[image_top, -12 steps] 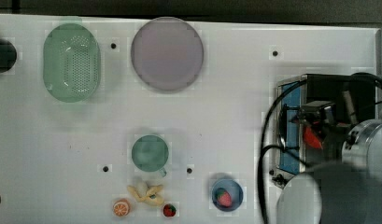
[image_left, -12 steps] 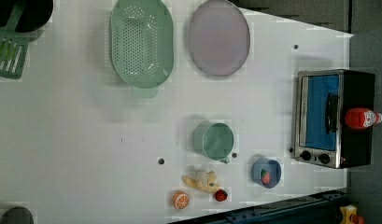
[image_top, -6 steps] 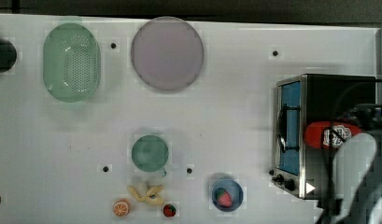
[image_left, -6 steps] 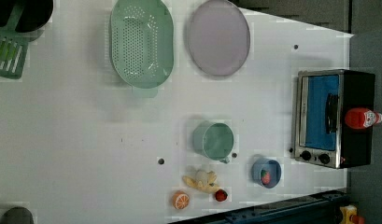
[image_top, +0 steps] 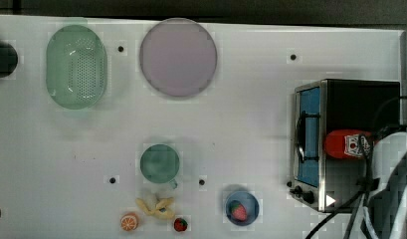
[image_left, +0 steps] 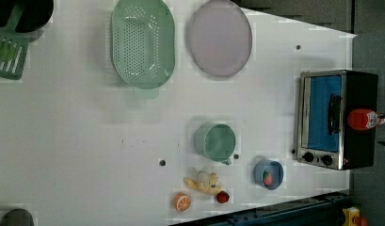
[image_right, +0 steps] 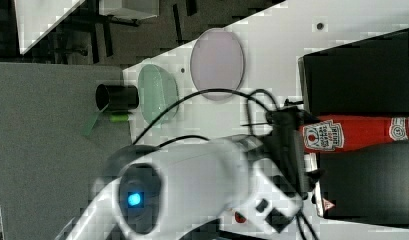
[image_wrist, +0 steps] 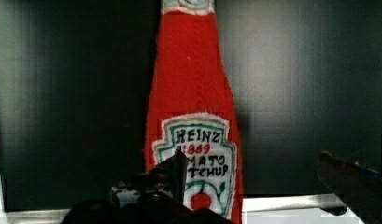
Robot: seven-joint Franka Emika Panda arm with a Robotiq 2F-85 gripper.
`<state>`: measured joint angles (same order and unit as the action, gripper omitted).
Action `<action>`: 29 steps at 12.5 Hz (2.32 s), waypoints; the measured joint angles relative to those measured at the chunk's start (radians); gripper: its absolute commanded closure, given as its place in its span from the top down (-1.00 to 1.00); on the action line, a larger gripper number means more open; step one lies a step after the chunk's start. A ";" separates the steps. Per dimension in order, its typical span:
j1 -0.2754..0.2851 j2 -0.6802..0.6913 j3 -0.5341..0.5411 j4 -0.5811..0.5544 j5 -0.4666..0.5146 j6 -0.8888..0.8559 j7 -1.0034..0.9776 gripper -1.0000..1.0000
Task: Pick Ketchup from oven and place it on table.
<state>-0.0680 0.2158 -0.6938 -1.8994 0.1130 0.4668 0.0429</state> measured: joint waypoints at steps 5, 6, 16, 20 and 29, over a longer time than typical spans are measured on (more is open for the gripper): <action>0.002 0.105 0.016 0.073 0.089 0.115 0.000 1.00; 0.000 0.130 0.006 0.071 0.112 0.093 0.000 1.00; 0.040 0.111 -0.007 0.130 -0.010 -0.017 0.004 0.21; 0.062 -0.061 0.126 0.214 -0.015 -0.337 0.002 0.21; 0.235 -0.109 0.507 0.060 -0.068 -0.248 0.001 0.21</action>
<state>0.1667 0.1072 -0.1869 -1.8398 0.0451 0.2188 0.0441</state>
